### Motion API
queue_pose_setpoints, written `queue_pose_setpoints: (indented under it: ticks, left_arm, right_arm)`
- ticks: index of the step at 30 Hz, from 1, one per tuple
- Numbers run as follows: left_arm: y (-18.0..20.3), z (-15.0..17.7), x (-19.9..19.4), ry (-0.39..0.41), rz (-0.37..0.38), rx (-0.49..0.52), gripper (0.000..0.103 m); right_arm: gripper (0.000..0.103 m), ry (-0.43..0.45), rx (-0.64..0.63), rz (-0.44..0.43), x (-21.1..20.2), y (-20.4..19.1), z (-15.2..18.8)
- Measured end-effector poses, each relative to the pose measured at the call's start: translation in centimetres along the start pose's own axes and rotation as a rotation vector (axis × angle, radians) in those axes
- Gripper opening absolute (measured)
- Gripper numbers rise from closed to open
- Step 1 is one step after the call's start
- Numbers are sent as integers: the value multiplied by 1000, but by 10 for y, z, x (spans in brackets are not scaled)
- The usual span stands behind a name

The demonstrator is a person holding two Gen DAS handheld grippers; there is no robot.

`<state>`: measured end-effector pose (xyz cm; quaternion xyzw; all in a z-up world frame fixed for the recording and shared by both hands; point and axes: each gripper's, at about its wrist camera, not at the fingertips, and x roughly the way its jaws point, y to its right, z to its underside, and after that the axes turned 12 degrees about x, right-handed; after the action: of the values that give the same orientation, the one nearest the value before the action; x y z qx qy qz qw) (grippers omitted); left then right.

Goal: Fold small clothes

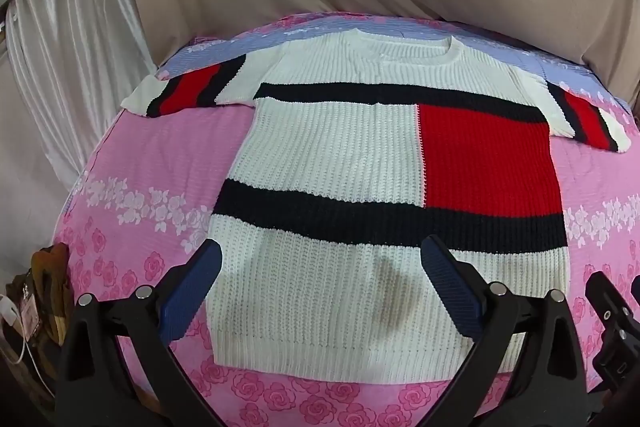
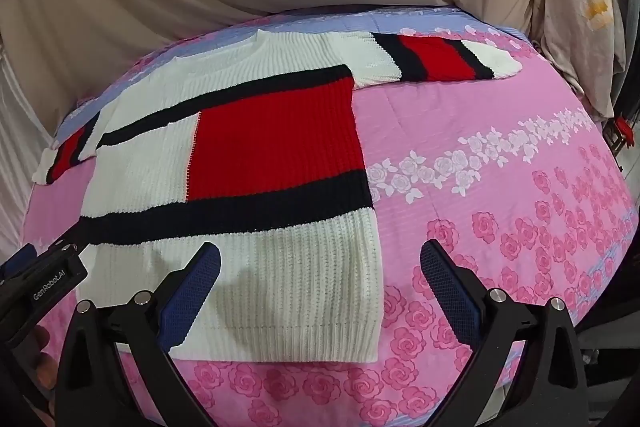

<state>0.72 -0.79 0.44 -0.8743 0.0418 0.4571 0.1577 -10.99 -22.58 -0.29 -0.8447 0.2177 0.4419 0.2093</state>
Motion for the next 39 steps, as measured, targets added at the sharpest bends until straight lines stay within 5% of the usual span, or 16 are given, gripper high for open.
queue_pose_setpoints:
  ticks: [39]
  left_arm:
    - [2, -8, 15, 3, 13, 35, 97]
  right_arm:
    - [98, 9, 15, -12, 4, -5, -8]
